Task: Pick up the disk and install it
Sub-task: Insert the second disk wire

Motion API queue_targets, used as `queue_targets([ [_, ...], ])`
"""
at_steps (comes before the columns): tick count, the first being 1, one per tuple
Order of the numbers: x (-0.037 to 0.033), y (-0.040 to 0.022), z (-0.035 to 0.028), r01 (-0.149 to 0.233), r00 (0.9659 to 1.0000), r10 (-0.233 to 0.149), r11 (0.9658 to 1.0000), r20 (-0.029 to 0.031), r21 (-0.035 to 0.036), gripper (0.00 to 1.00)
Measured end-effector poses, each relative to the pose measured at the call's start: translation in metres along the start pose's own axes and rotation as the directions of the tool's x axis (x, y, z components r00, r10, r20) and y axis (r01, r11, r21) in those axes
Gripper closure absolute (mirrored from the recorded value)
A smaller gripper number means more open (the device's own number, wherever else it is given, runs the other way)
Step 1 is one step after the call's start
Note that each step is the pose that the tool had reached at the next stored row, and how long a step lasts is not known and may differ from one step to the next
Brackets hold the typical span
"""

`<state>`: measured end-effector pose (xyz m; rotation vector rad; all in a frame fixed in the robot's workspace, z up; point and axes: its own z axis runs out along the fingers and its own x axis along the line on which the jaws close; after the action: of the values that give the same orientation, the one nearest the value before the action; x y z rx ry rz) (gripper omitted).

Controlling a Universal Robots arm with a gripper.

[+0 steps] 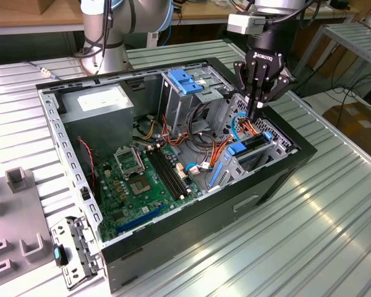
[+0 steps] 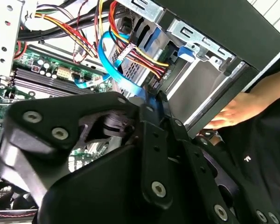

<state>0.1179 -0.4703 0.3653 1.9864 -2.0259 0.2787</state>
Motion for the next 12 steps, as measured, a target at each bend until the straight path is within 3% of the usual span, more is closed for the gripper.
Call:
queue_targets([
  [1, -0.0003, 0.0, 0.0007, 0.0, 1.0, 0.0, 1.0, -0.0005, 0.0001, 0.84],
  [6, 0.0017, -0.0001, 0.0025, 0.0, 1.0, 0.0, 1.0, 0.0005, 0.001, 0.84],
  [8, 0.0062, -0.0003, 0.0042, 0.001, 0.9999, -0.001, 1.0, 0.0123, 0.0012, 0.84],
  [9, 0.0087, -0.0003, 0.0055, 0.003, 0.9997, -0.003, 1.0, 0.0243, 0.0018, 0.84],
  [10, 0.0112, -0.0001, 0.0067, 0.007, 0.9984, -0.007, 1.0, 0.0563, 0.0024, 0.84],
  [11, 0.0124, 0.0, 0.0072, 0.01, 0.9968, -0.01, 1.0, 0.0792, 0.0028, 0.84],
  [12, 0.0133, 0.0, 0.0076, 0.011, 0.9954, -0.012, 0.9999, 0.0953, 0.0031, 0.84],
])
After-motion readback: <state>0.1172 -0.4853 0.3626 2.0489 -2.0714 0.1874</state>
